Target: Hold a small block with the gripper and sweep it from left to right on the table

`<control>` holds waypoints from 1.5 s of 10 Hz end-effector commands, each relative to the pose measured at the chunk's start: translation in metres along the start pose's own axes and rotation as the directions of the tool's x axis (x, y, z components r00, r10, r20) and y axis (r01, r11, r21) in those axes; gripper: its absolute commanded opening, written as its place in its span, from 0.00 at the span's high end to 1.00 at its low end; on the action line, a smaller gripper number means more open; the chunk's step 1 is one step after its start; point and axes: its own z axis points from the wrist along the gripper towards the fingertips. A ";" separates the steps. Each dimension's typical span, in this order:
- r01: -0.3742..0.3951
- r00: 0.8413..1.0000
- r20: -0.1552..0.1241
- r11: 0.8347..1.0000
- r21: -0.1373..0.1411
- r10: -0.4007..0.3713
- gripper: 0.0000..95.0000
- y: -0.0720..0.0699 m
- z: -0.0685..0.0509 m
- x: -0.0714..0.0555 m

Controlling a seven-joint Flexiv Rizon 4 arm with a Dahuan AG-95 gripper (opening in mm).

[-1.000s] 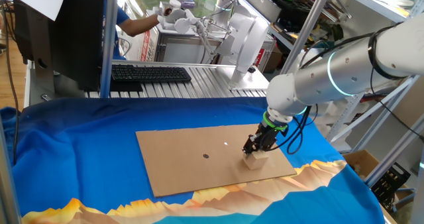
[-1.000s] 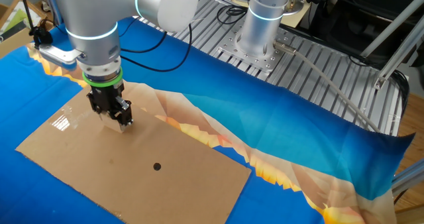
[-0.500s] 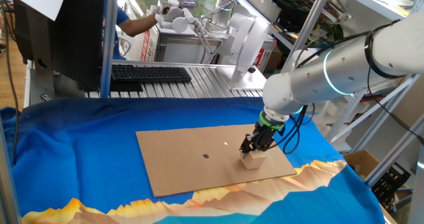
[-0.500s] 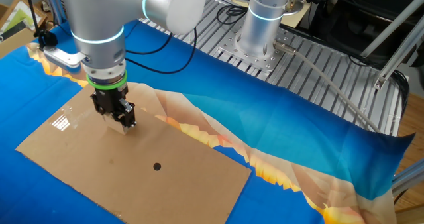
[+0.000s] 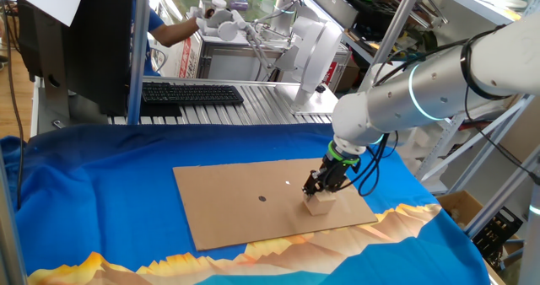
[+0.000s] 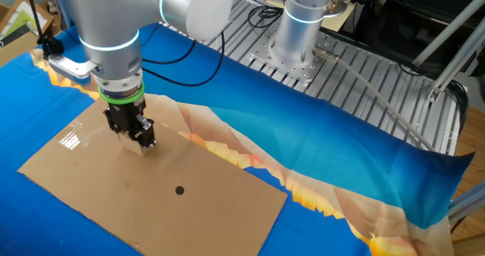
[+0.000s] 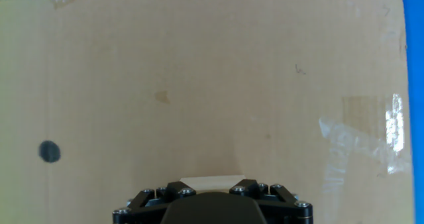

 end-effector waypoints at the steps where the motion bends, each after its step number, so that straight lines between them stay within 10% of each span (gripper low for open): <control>1: -0.006 1.000 0.001 1.000 -0.008 0.006 1.00 0.003 -0.001 0.001; 9: -0.035 0.999 0.010 0.999 -0.021 0.035 1.00 0.015 0.006 0.000; 13: -0.043 0.999 0.009 0.999 0.029 0.043 1.00 0.027 0.007 0.001; 15: -0.072 0.997 0.013 0.997 0.001 0.072 1.00 0.034 0.007 0.001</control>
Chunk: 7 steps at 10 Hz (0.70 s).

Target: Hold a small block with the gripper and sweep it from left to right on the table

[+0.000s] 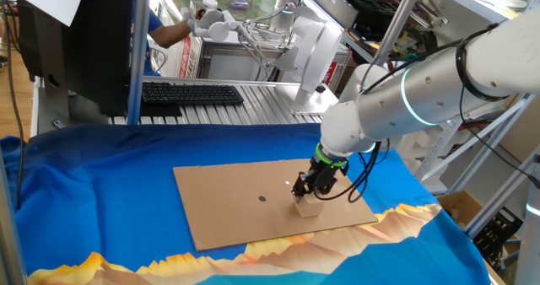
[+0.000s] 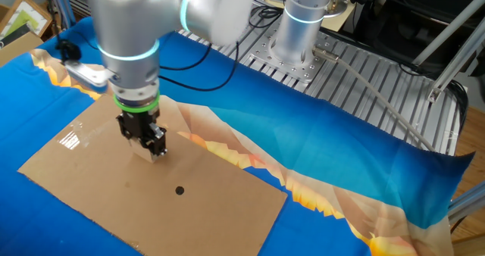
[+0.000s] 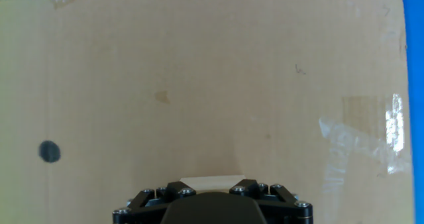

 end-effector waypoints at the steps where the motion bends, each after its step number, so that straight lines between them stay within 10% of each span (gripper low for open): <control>1: -0.026 1.000 0.001 0.999 -0.028 0.026 1.00 0.006 0.004 -0.001; 7: -0.042 0.999 0.009 0.999 -0.025 0.042 1.00 0.013 0.011 0.002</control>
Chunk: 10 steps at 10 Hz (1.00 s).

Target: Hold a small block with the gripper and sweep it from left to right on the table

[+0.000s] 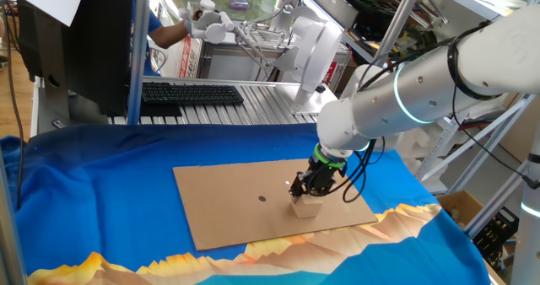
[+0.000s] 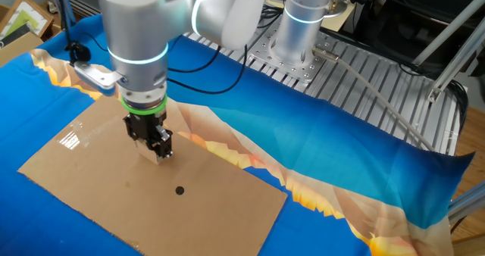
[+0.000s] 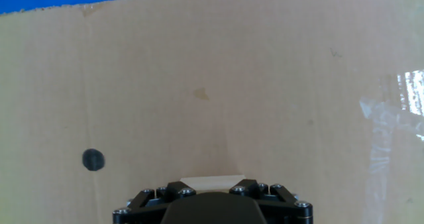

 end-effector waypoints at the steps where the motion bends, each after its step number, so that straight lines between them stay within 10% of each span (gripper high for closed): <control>1: -0.013 1.000 0.001 1.000 -0.005 0.013 1.00 0.004 0.010 0.003; 10: -0.033 0.999 -0.005 0.999 -0.035 0.033 1.00 0.012 0.007 0.010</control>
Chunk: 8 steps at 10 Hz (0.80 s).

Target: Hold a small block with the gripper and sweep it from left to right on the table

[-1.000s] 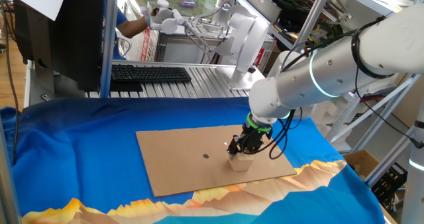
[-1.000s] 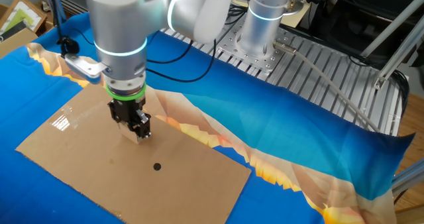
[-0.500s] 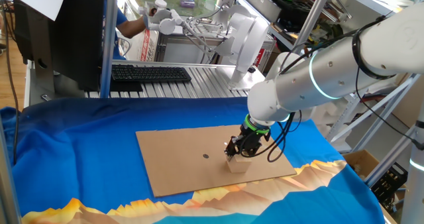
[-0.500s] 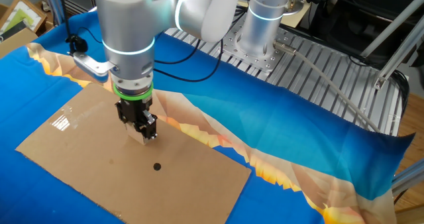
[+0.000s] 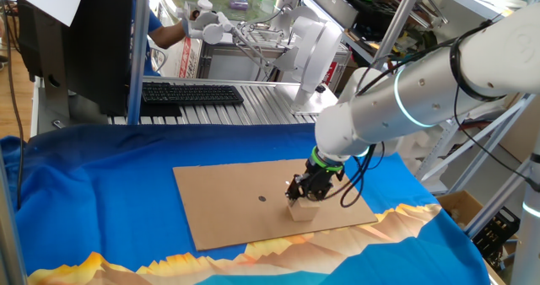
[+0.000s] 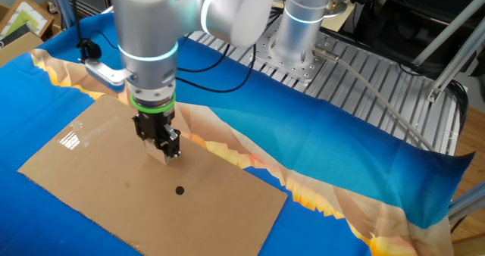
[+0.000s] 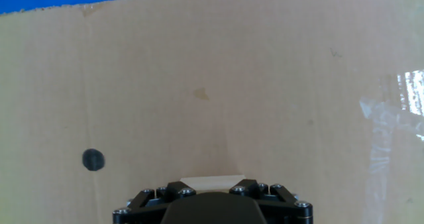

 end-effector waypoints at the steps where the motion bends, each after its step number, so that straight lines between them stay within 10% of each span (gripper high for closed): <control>1: -0.002 0.999 -0.037 0.999 0.033 0.004 1.00 -0.001 0.007 0.000; 5: -0.093 0.996 0.001 0.994 0.059 0.093 0.60 -0.001 0.005 0.000; 6: -0.135 0.991 -0.023 0.991 0.021 0.135 0.20 -0.001 0.005 0.000; 8: -0.155 0.988 -0.024 0.988 0.026 0.156 0.00 -0.001 0.005 0.000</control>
